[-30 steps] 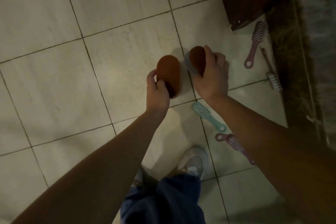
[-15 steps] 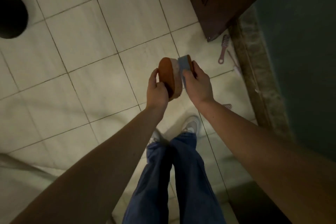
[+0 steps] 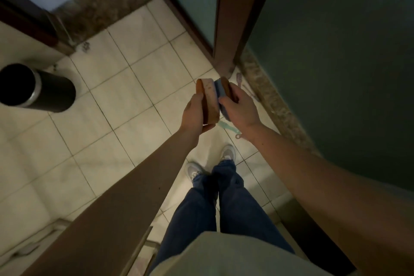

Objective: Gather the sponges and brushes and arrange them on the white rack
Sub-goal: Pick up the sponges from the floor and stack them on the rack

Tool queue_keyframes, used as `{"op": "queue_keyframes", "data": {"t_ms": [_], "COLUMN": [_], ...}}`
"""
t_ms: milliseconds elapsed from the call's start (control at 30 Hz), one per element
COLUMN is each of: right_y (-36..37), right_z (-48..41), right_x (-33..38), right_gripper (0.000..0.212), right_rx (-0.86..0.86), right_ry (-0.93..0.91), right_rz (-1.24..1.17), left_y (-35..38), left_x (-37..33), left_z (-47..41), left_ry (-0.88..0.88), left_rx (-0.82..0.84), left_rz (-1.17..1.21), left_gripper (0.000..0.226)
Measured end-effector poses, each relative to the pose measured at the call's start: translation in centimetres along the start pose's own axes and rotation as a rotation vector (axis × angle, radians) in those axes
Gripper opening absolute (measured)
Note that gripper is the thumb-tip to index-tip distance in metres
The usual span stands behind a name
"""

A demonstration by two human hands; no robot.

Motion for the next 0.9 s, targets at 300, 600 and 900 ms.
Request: {"op": "queue_keyframes", "data": {"t_ms": [300, 600, 900], "right_y": [-9.8, -17.2, -23.2], "right_z": [3.4, 5.2, 9.1], "right_x": [4.0, 3.9, 3.1], "right_gripper": [0.045, 0.062, 0.060], "right_rx": [-0.191, -0.391, -0.705], "right_ry": [0.009, 0.037, 0.064], "right_rz": [-0.208, -0.344, -0.436], "left_y": [3.1, 8.4, 13.2], "left_x": [-5.9, -9.2, -10.7], "left_z": [8.9, 14.7, 18.5], "left_ry": [0.173, 0.401, 0.526], "left_rx": [0.164, 0.322, 0.518], "left_rz": [-0.164, -0.326, -0.496], "left_gripper": [0.032, 0.033, 0.046]}}
Point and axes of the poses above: each hand's wrist, its own z-axis away from the middle knuckle, its own y-axis out of the palm, x = y × z, the point moved 5 cm from there along -z, towards the middle knuckle, and after that the axes turned 14 degrees about -x, right-handed, at the moved point
